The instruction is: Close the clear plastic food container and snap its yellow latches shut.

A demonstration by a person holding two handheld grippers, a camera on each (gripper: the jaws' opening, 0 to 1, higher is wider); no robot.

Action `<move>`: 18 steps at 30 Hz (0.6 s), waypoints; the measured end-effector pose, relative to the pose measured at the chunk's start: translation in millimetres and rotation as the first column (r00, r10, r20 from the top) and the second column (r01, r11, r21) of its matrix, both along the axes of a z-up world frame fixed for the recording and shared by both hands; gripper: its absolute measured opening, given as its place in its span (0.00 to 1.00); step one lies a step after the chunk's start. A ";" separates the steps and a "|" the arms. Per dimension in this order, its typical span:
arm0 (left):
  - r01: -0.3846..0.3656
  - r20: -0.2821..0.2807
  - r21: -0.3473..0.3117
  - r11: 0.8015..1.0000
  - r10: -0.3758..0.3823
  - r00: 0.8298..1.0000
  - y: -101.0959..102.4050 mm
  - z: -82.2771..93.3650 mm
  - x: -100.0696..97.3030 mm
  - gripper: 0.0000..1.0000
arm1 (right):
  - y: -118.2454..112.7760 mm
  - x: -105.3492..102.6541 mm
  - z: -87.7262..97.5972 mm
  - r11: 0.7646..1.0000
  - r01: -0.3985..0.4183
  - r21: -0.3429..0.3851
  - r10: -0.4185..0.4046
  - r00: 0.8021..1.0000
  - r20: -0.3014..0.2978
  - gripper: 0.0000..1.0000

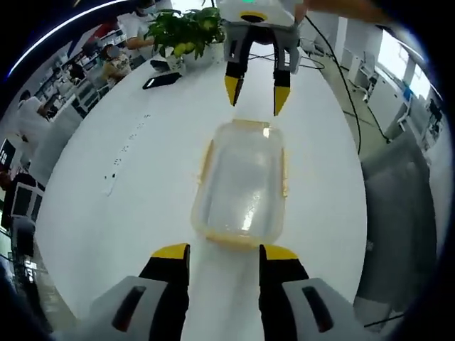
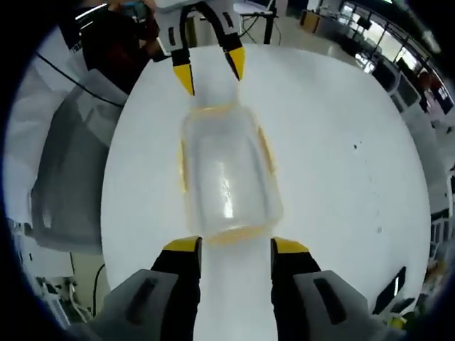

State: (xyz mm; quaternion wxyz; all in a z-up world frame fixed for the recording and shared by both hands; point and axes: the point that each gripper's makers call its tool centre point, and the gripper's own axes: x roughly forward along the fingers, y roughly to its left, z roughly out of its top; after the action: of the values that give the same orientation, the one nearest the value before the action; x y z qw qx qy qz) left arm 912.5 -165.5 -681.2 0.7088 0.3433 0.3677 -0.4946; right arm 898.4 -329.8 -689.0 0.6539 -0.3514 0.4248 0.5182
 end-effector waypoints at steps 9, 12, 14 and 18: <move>-0.182 0.017 -0.074 0.981 0.183 0.983 5.1 -7.9 -1.2 0.30 | 5.3 1.0 -2.7 0.986 0.139 0.087 -0.144 0.988 0.053 0.35; -0.236 0.027 -0.124 0.964 0.241 0.970 5.5 -6.7 -0.7 0.29 | 9.4 4.3 -1.0 0.970 0.199 0.139 -0.209 0.976 0.063 0.34; -0.274 0.019 -0.147 0.950 0.280 0.960 6.5 -8.2 -1.5 0.28 | 10.7 6.6 -0.5 0.955 0.242 0.171 -0.256 0.965 0.065 0.34; -0.359 -0.014 -0.200 0.912 0.364 0.931 8.9 -12.5 -0.4 0.28 | 11.2 10.1 -1.2 0.926 0.305 0.221 -0.328 0.942 0.075 0.31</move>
State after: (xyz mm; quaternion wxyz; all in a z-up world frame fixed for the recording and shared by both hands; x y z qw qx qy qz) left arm 912.1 -156.6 -693.8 0.8230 0.2027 0.3650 -0.3851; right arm 908.5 -318.6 -690.2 0.7843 -0.2365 0.3832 0.4268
